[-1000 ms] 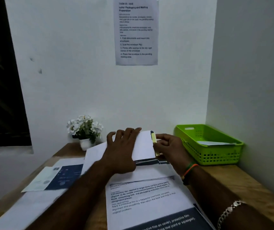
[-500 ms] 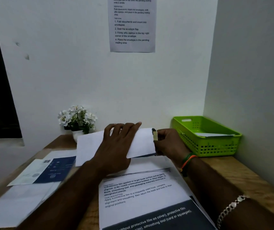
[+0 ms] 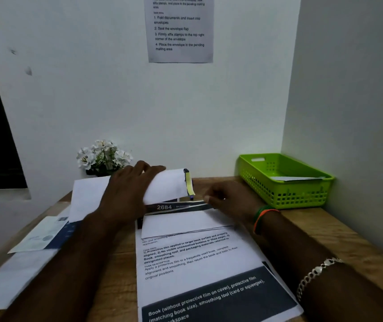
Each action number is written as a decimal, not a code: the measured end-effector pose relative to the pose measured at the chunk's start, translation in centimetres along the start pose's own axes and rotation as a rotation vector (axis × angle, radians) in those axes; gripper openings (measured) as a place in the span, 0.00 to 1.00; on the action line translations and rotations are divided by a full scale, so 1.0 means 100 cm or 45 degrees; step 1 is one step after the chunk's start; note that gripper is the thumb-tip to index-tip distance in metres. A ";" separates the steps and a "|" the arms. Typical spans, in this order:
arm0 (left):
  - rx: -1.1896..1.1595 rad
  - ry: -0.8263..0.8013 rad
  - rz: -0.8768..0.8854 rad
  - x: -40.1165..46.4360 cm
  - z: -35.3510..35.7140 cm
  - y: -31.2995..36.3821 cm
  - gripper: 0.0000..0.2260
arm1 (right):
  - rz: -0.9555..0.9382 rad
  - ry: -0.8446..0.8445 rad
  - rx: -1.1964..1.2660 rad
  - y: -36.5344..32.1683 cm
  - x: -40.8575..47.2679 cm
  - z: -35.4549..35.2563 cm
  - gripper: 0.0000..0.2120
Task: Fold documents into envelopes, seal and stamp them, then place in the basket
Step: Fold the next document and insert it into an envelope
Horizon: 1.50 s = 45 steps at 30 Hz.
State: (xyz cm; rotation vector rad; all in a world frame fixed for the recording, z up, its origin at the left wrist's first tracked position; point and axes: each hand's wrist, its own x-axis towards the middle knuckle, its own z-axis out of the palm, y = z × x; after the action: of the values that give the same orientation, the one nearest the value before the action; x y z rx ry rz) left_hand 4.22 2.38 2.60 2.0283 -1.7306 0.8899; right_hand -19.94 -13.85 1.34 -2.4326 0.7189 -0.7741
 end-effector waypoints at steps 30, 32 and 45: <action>-0.287 0.028 -0.210 -0.007 0.011 -0.015 0.43 | 0.050 0.450 0.667 0.009 -0.009 -0.056 0.05; -0.262 0.040 -0.208 -0.007 0.013 -0.015 0.43 | 0.029 0.401 0.674 0.008 -0.011 -0.057 0.06; -0.260 0.046 -0.203 -0.007 0.012 -0.013 0.45 | 0.033 0.363 0.668 0.008 -0.018 -0.071 0.04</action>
State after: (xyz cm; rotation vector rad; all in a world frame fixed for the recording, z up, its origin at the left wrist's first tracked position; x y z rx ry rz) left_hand 5.70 2.48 1.40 1.9700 -1.5468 0.6667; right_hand -25.92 -15.38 5.34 -1.8598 0.5585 -1.1501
